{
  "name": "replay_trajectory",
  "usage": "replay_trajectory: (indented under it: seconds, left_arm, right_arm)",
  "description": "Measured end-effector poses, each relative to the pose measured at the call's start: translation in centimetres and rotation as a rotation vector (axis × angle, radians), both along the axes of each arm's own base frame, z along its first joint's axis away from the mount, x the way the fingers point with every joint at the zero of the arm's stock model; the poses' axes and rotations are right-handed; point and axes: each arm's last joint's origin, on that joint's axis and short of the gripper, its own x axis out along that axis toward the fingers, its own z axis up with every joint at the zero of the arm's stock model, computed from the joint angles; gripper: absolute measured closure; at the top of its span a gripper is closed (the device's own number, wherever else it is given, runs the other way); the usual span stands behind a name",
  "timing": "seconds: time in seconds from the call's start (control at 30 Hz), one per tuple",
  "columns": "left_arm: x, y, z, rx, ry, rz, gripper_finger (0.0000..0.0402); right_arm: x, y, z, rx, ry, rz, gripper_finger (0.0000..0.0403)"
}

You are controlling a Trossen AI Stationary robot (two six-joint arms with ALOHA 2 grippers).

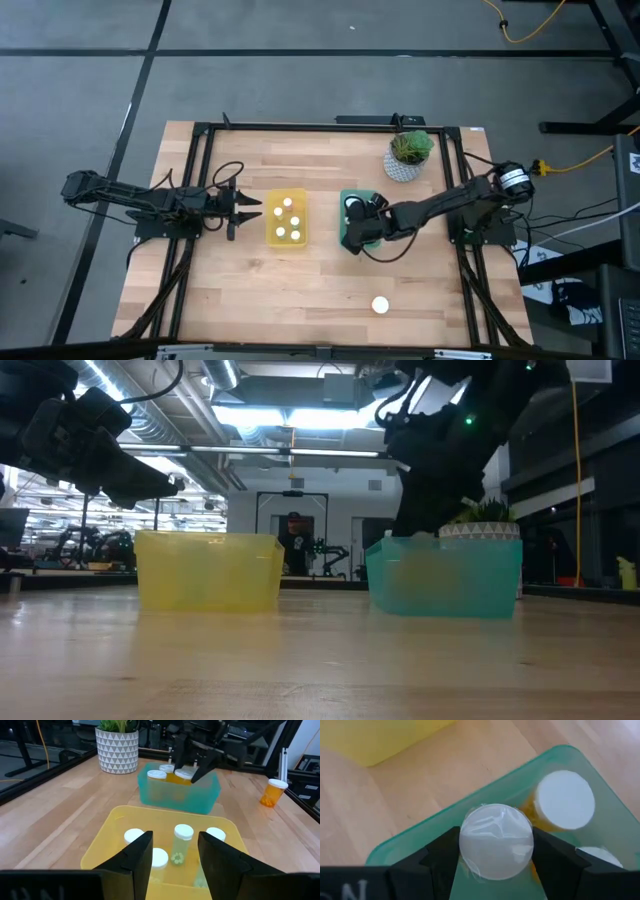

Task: Pick and place medicine bottles into bin by pill shape (circle, oval)
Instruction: Put the large orange pill bottle into the green bin

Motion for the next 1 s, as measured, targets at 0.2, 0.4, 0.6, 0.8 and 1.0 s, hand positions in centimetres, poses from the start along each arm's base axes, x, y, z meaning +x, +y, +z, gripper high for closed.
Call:
replay_trajectory:
  seconds: [0.2, 0.4, 0.6, 0.8, 1.0]
  left_arm:
    - [0.0, 0.0, 0.0, 0.000, 0.000, 0.001, 0.0252]
    - [0.0, 0.0, 0.0, 0.000, 0.000, 0.000, 0.0252]
    - [0.0, 0.0, 0.0, 0.000, 0.000, 0.001, 0.0252]
    - [0.0, 0.0, 0.0, 0.000, 0.000, 0.001, 0.0252]
    - [0.0, 0.0, 0.0, 0.000, 0.000, 0.000, 0.0252]
  right_arm:
    - [0.2, 0.0, 0.4, -0.017, -0.016, 0.002, 0.0149]
    - [0.1, 0.0, 0.4, -0.017, -0.006, 0.001, 0.0145]
    - [-0.1, 0.1, 1.1, -0.018, 0.048, -0.004, 0.0145]
    - [-0.8, 2.3, 3.7, -0.056, 0.104, -0.026, 0.0145]
    - [-2.9, 6.5, 7.5, -0.065, 0.165, 0.005, 0.0144]
